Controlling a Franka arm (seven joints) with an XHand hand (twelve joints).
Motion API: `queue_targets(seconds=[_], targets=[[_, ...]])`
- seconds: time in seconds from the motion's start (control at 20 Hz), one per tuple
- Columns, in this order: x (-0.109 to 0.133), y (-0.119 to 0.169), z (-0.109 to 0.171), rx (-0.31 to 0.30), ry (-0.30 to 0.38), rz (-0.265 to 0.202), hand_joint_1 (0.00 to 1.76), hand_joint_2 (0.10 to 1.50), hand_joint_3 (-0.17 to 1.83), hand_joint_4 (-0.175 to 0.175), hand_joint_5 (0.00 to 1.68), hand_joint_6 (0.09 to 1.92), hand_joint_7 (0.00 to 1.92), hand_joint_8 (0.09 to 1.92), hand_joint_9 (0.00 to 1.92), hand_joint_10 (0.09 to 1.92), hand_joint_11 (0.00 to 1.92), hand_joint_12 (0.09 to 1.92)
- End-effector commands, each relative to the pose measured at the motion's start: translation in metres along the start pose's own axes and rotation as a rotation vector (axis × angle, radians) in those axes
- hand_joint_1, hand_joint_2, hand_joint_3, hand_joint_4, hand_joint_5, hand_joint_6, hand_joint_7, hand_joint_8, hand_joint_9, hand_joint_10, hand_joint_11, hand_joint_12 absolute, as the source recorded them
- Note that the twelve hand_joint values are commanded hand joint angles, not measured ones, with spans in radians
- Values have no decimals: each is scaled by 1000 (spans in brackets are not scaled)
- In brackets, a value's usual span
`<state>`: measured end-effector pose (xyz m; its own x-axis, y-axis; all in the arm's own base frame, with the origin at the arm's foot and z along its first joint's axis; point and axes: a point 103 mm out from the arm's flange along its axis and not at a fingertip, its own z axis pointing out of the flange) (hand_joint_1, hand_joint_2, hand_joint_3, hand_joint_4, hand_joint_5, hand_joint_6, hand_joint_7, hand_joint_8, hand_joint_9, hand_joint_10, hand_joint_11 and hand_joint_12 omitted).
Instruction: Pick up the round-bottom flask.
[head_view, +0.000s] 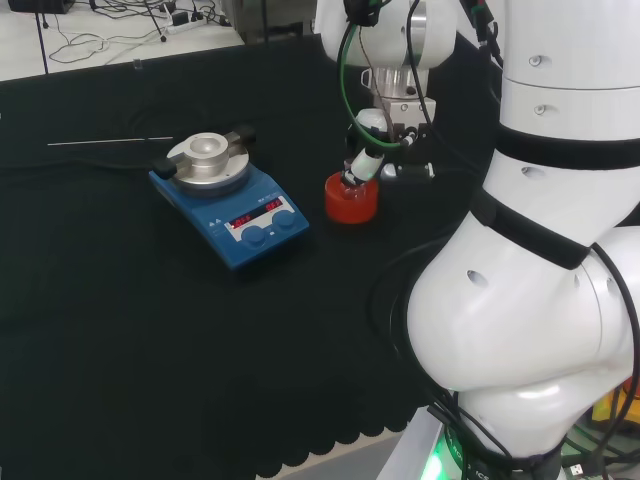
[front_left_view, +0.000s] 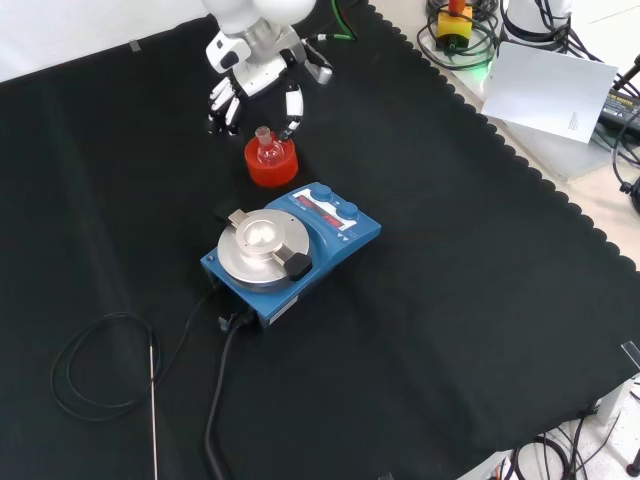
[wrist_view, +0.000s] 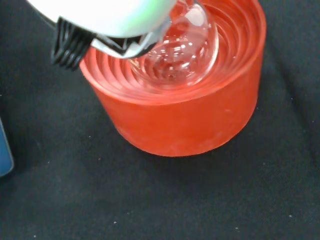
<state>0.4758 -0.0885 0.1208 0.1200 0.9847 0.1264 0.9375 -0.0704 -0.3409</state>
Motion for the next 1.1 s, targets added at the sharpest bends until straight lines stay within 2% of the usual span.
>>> queue_targets(seconds=[0.05, 0.15, 0.25, 0.4, 0.6, 1.1], targets=[[6, 0, 2, 2, -7, 2, 1001, 531, 749, -48, 650, 716, 87, 612, 363, 663, 179, 1392], [4, 2, 2, 5, -4, -1, 1001, 532, 749, -49, 664, 737, 87, 612, 364, 662, 180, 1391], [0, 4, 2, 6, 1, 1, 1000, 539, 751, -61, 793, 801, 98, 617, 378, 666, 189, 1392], [-3, 4, 3, 2, 4, 7, 1003, 546, 751, -72, 861, 838, 108, 621, 390, 669, 199, 1391], [4, 3, 4, -1, 0, 14, 1005, 548, 750, -75, 856, 845, 112, 623, 395, 667, 205, 1388], [0, 4, 1, -3, 7, 13, 1004, 552, 746, -76, 838, 869, 117, 625, 402, 659, 211, 1384]])
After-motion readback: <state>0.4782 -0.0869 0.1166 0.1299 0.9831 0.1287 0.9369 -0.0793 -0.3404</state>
